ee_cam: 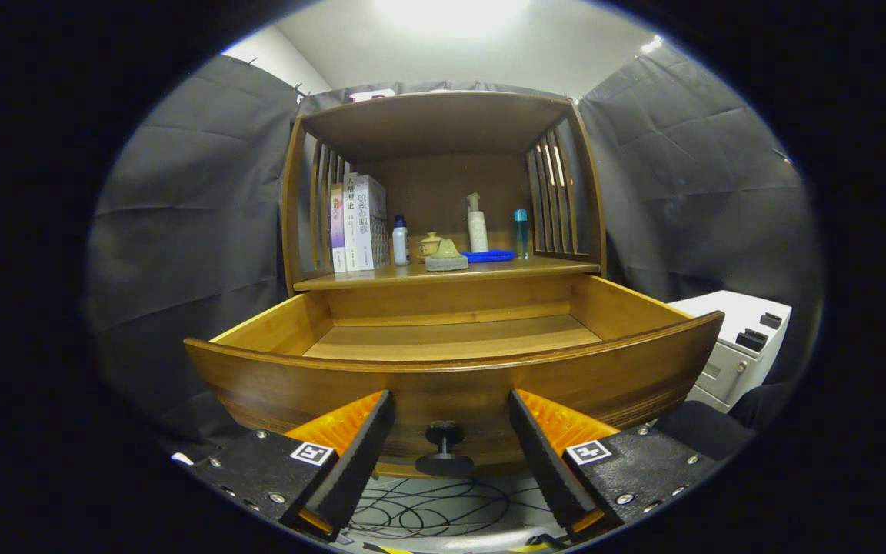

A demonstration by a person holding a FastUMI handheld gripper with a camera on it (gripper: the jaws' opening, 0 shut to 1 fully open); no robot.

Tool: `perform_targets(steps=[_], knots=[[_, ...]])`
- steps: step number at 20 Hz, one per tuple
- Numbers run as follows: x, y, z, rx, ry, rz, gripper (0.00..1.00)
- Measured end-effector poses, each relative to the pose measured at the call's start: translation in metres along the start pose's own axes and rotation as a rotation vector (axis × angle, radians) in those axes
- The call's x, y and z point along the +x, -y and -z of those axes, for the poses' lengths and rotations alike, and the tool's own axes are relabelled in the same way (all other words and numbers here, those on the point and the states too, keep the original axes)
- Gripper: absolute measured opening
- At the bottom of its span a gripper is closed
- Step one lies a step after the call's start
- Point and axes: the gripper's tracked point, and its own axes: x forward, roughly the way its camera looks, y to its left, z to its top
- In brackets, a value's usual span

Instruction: Pull open the drawer, take out the items inside it, and place them on the countertop above the cabinet.

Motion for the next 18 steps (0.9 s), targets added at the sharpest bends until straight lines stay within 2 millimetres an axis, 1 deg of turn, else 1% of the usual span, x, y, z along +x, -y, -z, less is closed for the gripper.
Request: perform_targets(steps=[5, 8, 14, 18], knots=[[0.005, 0.003, -0.002, -0.011, 0.018, -0.012, 0.95], [0.011, 0.005, -0.006, -0.046, 0.037, -0.027, 0.95], [0.02, 0.006, -0.008, -0.03, 0.046, -0.036, 0.95], [0.031, 0.007, -0.01, -0.03, 0.047, -0.042, 0.95]])
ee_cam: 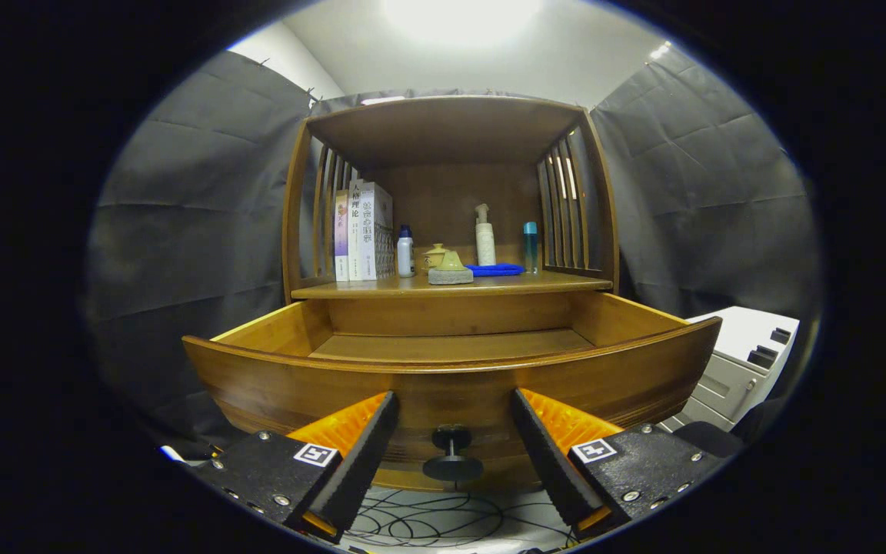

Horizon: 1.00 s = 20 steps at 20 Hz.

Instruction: Pull open the drawer, take out the items inside it, and place them on the countertop above the cabinet.

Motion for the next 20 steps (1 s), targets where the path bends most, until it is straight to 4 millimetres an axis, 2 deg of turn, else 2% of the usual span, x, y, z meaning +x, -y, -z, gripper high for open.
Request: perform_targets(steps=[6, 9, 12, 13, 20], knots=[[0.027, 0.0, -0.004, 0.039, -0.02, -0.004, 0.95], [0.047, -0.001, -0.006, 0.041, -0.018, 0.0, 0.95], [0.072, -0.001, -0.017, 0.031, 0.01, 0.003, 0.95], [0.081, -0.001, -0.009, 0.023, -0.013, 0.005, 0.95], [0.123, -0.003, -0.012, -0.011, -0.006, 0.013, 0.95]])
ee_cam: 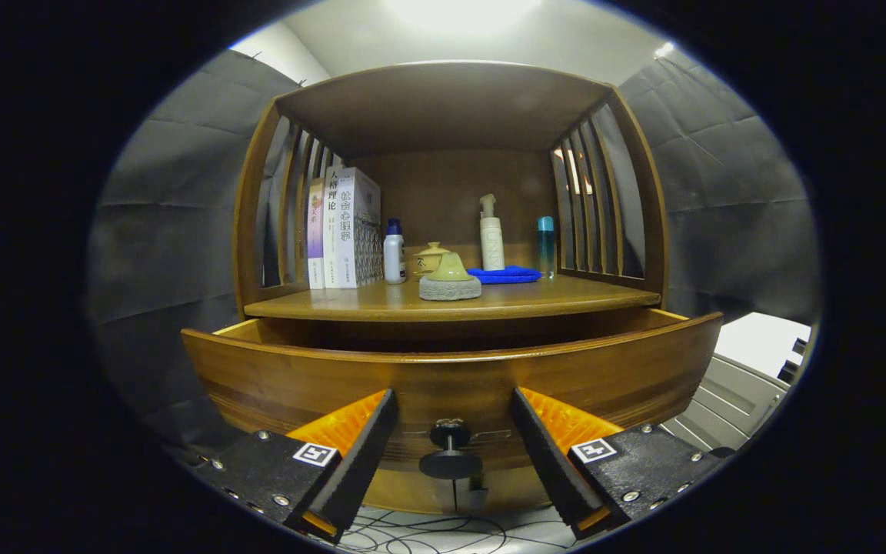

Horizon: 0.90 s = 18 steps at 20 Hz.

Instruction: Pull open the drawer, take out the items inside it, and place them on the countertop above the cabinet.

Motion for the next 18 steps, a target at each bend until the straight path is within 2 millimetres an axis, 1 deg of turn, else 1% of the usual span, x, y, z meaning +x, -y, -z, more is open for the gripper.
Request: perform_targets(steps=[5, 10, 15, 16, 18], knots=[[0.033, -0.001, 0.0, -0.032, -0.011, 0.003, 0.95], [0.062, 0.001, 0.0, 0.028, -0.013, 0.0, 0.95], [0.08, 0.0, -0.002, 0.031, -0.025, 0.01, 0.95], [0.084, 0.001, 0.0, 0.029, -0.031, 0.017, 0.95], [0.084, -0.001, -0.002, 0.025, -0.027, 0.021, 0.96]])
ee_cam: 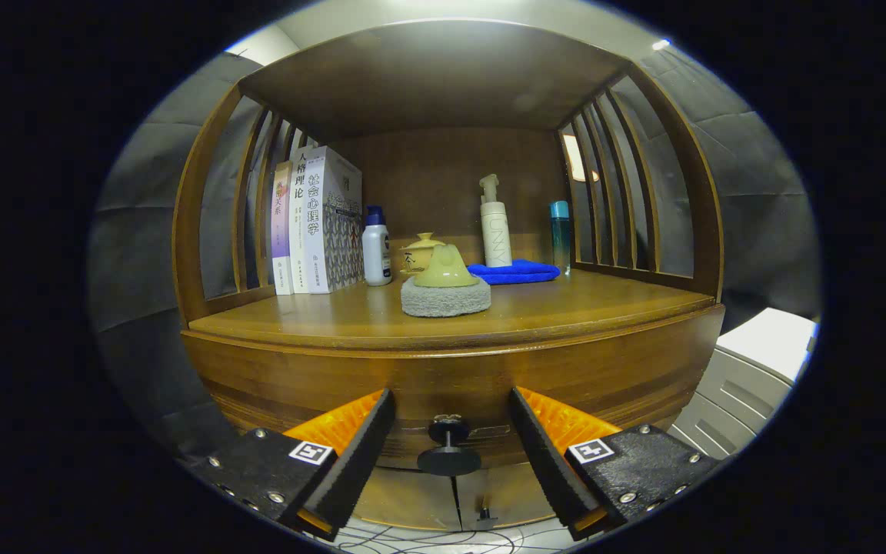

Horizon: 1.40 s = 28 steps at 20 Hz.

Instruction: Pull open the drawer, take out the items inside it, and place them on the countertop above the cabinet.

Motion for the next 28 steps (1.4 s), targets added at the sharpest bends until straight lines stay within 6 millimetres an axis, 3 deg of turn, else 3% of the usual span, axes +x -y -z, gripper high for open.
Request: perform_targets(steps=[2, 5, 9, 12, 15, 17, 23, 26, 28], knots=[[-0.003, 0.001, 0.0, -0.013, -0.009, -0.017, 0.95], [-0.016, 0.01, -0.027, 0.009, 0.023, -0.065, 0.95], [-0.04, 0.049, -0.111, 0.002, 0.126, -0.044, 0.95], [-0.063, 0.066, -0.172, -0.041, 0.188, -0.019, 0.95], [-0.09, 0.072, -0.212, -0.065, 0.205, -0.015, 0.94], [-0.113, 0.067, -0.231, -0.067, 0.249, -0.045, 0.95], [-0.156, 0.075, -0.275, -0.04, 0.317, 0.012, 0.95], [-0.179, 0.054, -0.297, -0.071, 0.373, -0.059, 0.95], [-0.194, 0.051, -0.308, -0.118, 0.409, -0.057, 0.95]])
